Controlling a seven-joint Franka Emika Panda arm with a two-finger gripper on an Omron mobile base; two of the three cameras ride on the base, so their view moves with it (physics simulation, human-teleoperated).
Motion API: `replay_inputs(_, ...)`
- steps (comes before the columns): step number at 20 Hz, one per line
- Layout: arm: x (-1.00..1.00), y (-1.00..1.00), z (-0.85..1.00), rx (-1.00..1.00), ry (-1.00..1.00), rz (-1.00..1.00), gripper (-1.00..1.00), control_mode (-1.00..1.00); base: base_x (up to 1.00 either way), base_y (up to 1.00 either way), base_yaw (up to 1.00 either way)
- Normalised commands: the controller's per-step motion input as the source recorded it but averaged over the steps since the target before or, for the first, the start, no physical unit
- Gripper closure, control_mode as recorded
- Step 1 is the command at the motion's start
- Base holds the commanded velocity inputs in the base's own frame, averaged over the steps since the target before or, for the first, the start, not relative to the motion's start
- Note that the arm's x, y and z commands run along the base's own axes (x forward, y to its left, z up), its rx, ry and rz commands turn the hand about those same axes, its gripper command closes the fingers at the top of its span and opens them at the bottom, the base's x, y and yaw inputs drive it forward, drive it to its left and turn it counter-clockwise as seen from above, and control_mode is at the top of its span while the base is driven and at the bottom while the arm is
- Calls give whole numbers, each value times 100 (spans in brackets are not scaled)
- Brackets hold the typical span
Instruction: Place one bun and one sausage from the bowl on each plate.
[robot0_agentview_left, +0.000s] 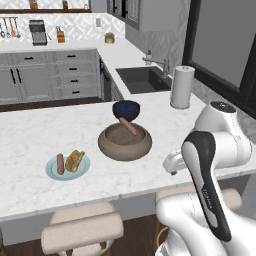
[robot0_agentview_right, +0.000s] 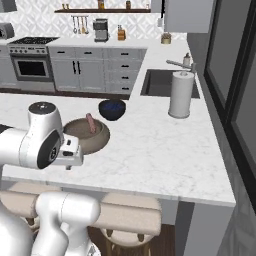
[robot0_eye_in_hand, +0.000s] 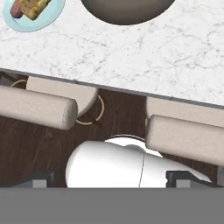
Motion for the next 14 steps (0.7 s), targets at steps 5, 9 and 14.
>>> replay_inputs(5,14,-2,42,4,-3,0,-100,-100,27,-19,-1)
replay_inputs(9,64,1,91,3,-11,0,-100,-100,0,0,0)
replay_inputs(14,100,20,36,0,-1,-2,-100,-100,0,0,0)
